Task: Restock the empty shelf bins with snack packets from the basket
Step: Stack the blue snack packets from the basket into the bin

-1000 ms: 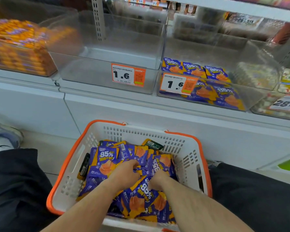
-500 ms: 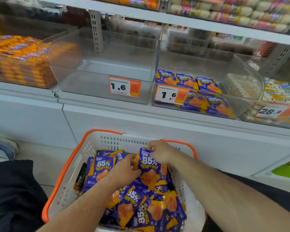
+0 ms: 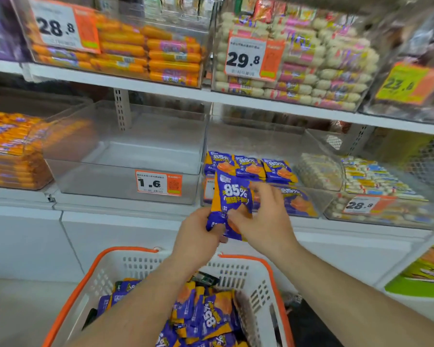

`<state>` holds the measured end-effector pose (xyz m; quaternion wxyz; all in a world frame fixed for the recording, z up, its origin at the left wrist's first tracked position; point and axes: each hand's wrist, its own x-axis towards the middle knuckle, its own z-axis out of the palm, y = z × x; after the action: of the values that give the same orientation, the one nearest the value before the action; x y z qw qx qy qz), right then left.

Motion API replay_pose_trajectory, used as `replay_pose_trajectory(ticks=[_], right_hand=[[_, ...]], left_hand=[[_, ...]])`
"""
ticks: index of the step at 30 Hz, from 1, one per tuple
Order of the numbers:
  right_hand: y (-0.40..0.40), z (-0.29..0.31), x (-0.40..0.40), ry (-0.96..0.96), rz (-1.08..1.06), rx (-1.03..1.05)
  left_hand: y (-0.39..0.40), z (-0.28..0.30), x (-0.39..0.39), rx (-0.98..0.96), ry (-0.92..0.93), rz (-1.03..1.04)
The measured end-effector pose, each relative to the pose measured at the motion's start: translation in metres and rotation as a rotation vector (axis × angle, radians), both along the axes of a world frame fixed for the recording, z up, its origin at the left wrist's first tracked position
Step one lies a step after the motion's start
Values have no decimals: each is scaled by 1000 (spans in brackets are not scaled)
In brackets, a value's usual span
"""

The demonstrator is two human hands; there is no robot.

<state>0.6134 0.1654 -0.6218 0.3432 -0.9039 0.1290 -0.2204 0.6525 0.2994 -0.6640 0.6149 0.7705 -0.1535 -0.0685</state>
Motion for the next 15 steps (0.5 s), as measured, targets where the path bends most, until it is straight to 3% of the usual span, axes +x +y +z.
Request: replay_pose_trajectory(ticks=[8,15], right_hand=[[-5,33,7,53,-104,423],[-14,59,26,55,-100,695]], left_hand=[[-30,31,6,-29,-233,-60],[-40,46,12,79,-491,-139]])
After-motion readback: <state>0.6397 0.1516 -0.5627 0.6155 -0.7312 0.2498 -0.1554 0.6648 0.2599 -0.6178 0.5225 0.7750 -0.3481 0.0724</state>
